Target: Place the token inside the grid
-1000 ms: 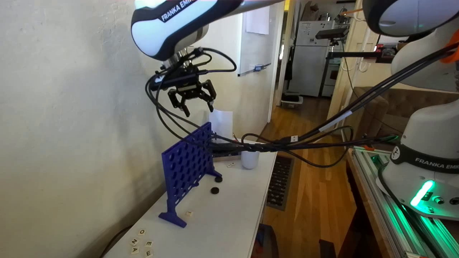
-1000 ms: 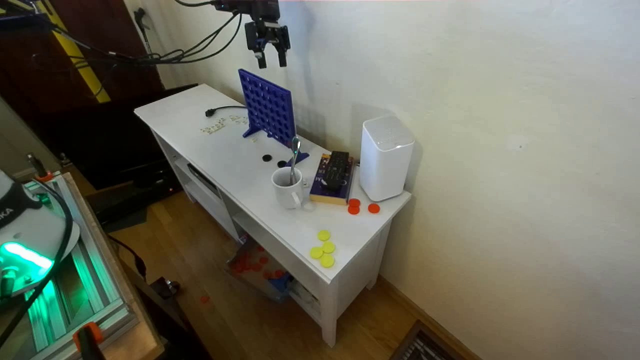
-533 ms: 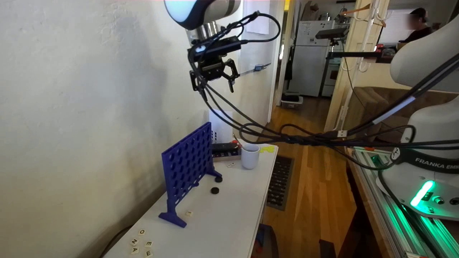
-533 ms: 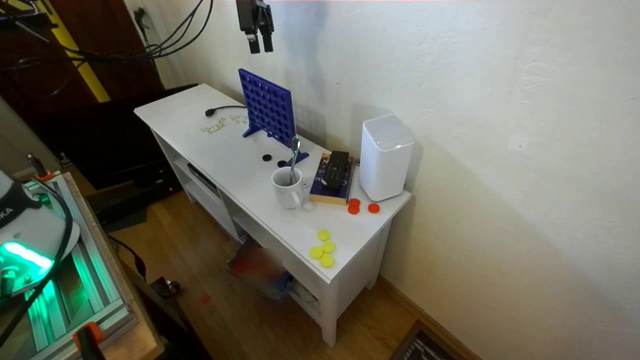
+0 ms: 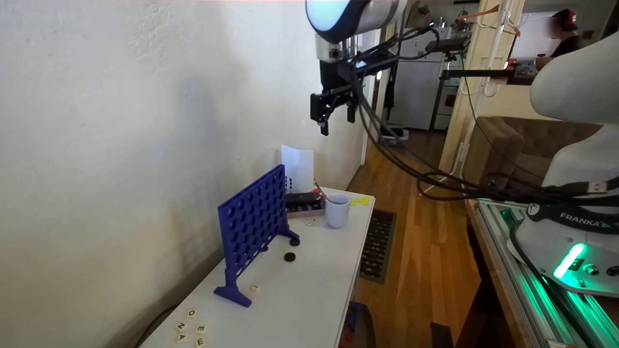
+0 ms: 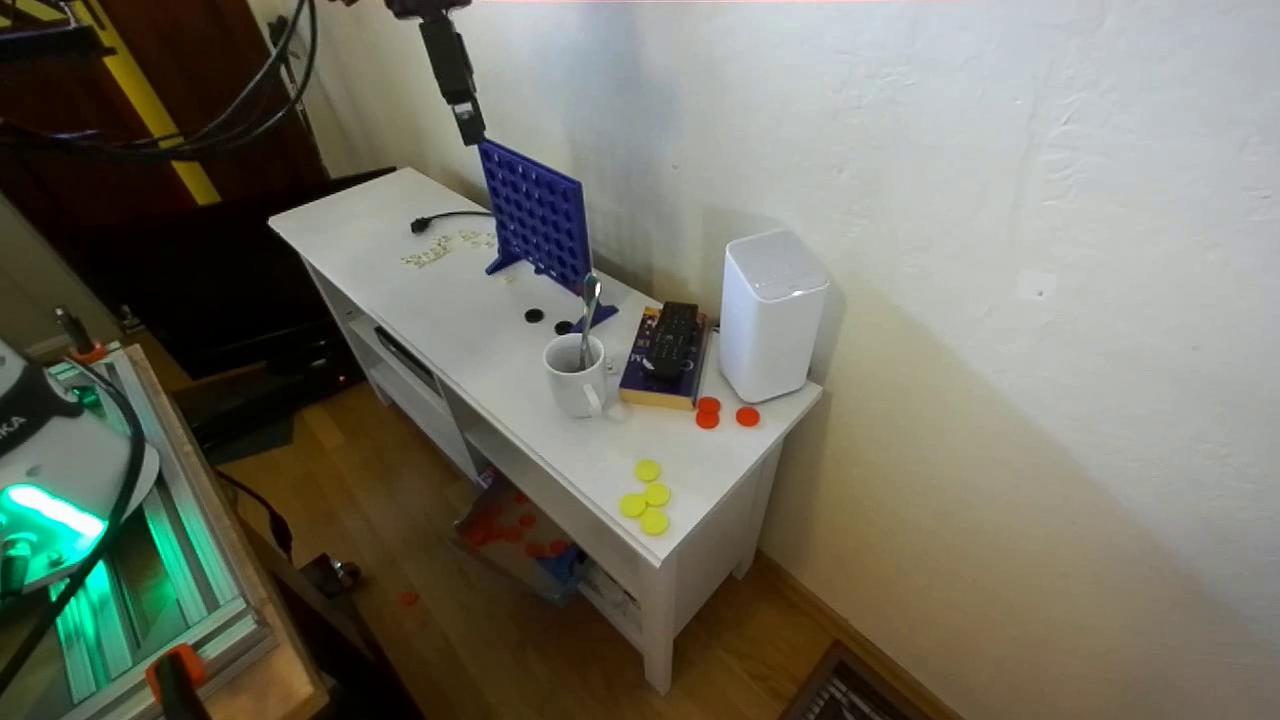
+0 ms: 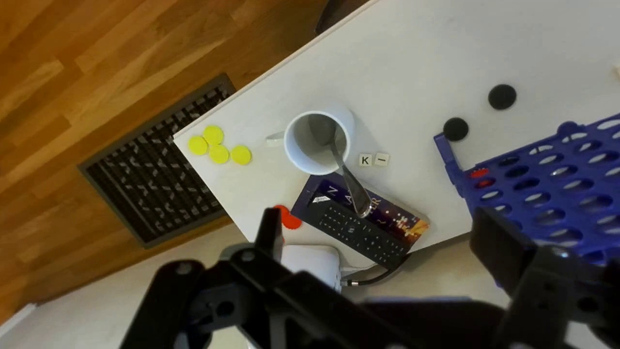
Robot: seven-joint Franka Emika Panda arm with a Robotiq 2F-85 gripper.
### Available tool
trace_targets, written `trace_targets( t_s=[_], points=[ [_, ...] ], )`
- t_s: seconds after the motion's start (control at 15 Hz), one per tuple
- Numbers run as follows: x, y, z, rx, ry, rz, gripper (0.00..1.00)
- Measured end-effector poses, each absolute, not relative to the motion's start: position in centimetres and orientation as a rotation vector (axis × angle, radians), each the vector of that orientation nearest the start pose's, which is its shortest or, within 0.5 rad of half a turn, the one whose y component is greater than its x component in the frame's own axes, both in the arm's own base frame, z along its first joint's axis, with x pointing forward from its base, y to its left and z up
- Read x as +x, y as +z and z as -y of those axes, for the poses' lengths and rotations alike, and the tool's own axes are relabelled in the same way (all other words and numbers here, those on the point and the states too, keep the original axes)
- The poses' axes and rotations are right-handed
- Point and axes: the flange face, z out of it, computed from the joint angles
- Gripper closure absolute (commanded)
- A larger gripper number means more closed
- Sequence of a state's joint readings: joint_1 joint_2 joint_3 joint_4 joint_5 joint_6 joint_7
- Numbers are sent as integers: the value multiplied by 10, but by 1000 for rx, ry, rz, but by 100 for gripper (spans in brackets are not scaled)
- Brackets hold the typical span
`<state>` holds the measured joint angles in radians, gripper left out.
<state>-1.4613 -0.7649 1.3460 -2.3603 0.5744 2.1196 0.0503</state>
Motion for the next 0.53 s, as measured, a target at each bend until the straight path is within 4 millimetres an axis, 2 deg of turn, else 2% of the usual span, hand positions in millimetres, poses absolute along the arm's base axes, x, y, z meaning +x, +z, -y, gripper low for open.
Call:
trace_targets(
  t_s=[0.27,0.4,0.53],
  points=[
    [416,378,41,-3267,-132,-612,0],
    [406,376,44,-3259,-134,-571,0],
    [406,375,44,-3261,-133,-561,0]
  ],
)
